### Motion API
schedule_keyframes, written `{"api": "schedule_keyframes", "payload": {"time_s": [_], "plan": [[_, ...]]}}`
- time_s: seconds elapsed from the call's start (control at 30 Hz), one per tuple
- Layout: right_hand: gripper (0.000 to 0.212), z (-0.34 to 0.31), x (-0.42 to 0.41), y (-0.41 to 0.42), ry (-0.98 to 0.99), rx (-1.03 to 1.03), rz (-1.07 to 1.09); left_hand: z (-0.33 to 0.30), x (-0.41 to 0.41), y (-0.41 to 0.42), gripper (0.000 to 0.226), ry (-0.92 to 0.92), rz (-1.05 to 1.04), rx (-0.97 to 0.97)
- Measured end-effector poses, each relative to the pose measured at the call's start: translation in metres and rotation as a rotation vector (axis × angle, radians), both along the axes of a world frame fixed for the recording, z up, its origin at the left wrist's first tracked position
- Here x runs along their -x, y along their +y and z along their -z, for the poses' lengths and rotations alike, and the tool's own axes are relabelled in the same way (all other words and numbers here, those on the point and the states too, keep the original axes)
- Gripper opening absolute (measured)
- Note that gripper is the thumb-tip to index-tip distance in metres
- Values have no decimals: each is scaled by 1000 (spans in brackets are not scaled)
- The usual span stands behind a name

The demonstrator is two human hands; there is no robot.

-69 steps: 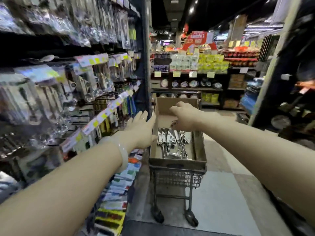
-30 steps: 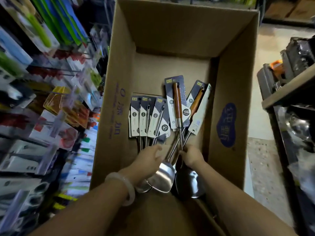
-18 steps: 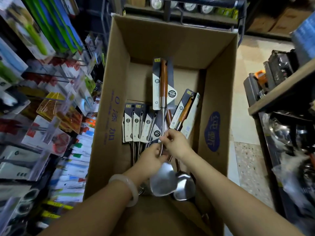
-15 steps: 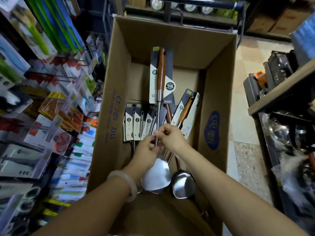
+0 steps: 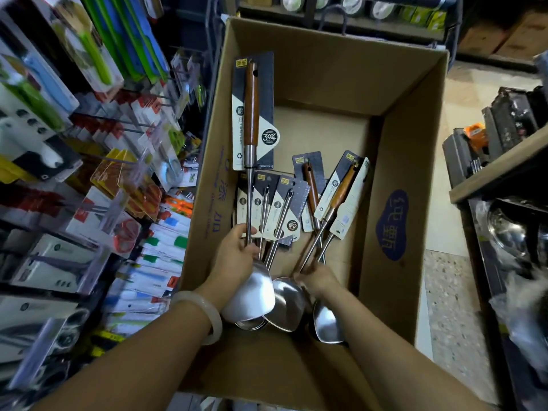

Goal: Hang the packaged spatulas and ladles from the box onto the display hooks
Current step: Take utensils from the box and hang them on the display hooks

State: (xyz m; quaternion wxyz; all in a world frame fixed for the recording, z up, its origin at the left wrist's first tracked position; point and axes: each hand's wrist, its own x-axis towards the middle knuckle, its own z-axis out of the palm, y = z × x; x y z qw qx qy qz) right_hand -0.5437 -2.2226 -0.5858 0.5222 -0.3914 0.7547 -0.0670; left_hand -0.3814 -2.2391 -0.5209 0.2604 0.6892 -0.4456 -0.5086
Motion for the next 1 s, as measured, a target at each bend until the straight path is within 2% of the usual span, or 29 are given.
{"api": "schedule_keyframes", "payload": {"time_s": [0.07,0.17,0.23,0.4,0.57,0.67,0.8,1.0], "plan": [[18,21,-8,6,-14,-25,52,3,-4,0,23,0,16,7],[39,50,-18,1,56,-49,147,8,-6,0,23,-3,39,23],[44,55,-23,-5,104,-68,183,9,-6,1,23,1,78,22],[31,45,-29,-8,142,-81,363,11,-6,4,24,43,128,-16],[30,29,-38,5,88,71,437,11,-5,7,24,48,110,-22],[27,25,-46,17,28,145,421,9,-4,8,29,45,101,-11],[14,9,-45,22,10,304,281,0,-2,10,37,30,85,15],[10,-40,-17,-5,-29,514,151,-23,-2,9,33,48,14,102]]}}
